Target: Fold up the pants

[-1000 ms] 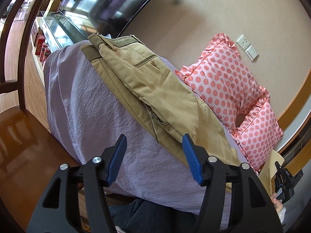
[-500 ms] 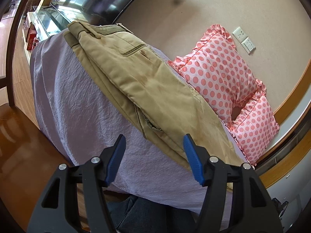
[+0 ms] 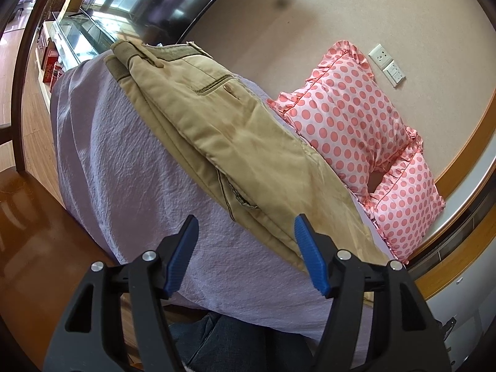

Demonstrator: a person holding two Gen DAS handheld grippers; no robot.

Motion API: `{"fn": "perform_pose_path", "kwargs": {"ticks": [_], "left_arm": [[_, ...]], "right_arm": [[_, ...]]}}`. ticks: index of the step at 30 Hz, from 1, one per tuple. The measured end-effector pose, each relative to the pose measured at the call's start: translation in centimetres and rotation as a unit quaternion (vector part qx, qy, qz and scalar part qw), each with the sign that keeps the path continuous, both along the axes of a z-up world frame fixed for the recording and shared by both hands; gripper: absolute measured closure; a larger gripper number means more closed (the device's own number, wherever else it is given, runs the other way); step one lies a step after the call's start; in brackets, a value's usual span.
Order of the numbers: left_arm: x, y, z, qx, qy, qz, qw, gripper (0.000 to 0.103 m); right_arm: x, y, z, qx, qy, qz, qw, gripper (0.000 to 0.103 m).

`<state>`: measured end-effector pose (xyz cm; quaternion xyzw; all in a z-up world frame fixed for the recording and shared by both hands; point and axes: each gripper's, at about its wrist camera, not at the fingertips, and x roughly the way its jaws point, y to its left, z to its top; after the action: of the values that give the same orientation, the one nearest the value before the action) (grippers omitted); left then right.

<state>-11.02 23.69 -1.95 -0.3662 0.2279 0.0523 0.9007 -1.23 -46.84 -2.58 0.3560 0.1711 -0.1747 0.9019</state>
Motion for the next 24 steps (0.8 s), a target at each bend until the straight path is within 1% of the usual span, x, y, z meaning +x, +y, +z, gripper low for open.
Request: {"fn": "perform_pose_path", "kwargs": {"ticks": [2,4,6,7,8,9,11,12,14,16,17,18,19,20,21,22,24], "left_arm": [[-0.2,0.0,0.2,0.001,-0.005,0.001,1.0000,0.038],[-0.1,0.0,0.5,0.001,-0.011,0.001,0.9999,0.038],[-0.2,-0.1,0.6,0.003,-0.011,0.001,0.9999,0.036],[-0.2,-0.2,0.6,0.003,-0.011,0.000,0.9999,0.036],[-0.2,-0.3,0.6,0.002,-0.009,-0.001,1.0000,0.036],[-0.2,-0.3,0.6,0.002,-0.008,-0.002,1.0000,0.036],[-0.3,-0.3,0.5,0.000,-0.007,-0.001,1.0000,0.035],[-0.4,-0.3,0.5,-0.002,-0.007,-0.001,1.0000,0.035],[-0.4,-0.1,0.4,-0.008,-0.007,-0.003,0.9999,0.033],[-0.3,0.1,0.3,-0.016,-0.007,-0.008,0.9998,0.032],[-0.2,0.3,0.3,-0.018,-0.008,-0.010,0.9998,0.032],[-0.1,0.4,0.4,-0.019,-0.008,-0.013,0.9997,0.030],[0.1,0.4,0.4,-0.020,-0.008,-0.018,0.9996,0.029],[0.4,0.5,0.4,-0.019,-0.007,-0.023,0.9995,0.027],[0.8,0.5,0.4,-0.017,-0.003,-0.026,0.9995,0.027],[1.2,0.5,0.3,-0.015,0.002,-0.029,0.9995,0.027],[2.0,0.5,0.1,-0.019,0.008,-0.034,0.9992,0.026]], "right_arm": [[1.0,1.9,1.9,-0.018,-0.031,0.036,0.999,0.097],[2.5,5.2,4.2,-0.036,-0.068,0.092,0.993,0.097],[4.3,9.6,6.2,-0.047,-0.103,0.163,0.980,0.097],[5.0,12.3,7.0,-0.049,-0.120,0.207,0.970,0.097],[5.7,14.9,7.6,-0.047,-0.133,0.251,0.958,0.097],[6.2,17.9,8.0,-0.046,-0.142,0.299,0.943,0.097],[7.0,24.2,8.0,-0.046,-0.142,0.396,0.906,0.097],[7.3,27.4,7.5,-0.048,-0.131,0.443,0.885,0.097],[7.6,33.7,5.6,-0.067,-0.090,0.530,0.841,0.097],[7.3,38.7,3.2,-0.104,-0.031,0.580,0.808,0.096],[7.0,40.5,2.2,-0.117,-0.006,0.597,0.794,0.095],[6.6,41.4,1.4,-0.124,0.010,0.606,0.786,0.084],[6.2,41.9,1.0,-0.129,0.015,0.611,0.781,0.069],[5.4,42.0,0.9,-0.130,0.002,0.613,0.780,0.061],[4.8,41.7,1.2,-0.130,-0.008,0.613,0.779,0.041],[4.4,41.3,1.6,-0.127,-0.018,0.613,0.780,0.025],[4.1,40.2,2.4,-0.119,-0.037,0.608,0.784,0.023]]}}
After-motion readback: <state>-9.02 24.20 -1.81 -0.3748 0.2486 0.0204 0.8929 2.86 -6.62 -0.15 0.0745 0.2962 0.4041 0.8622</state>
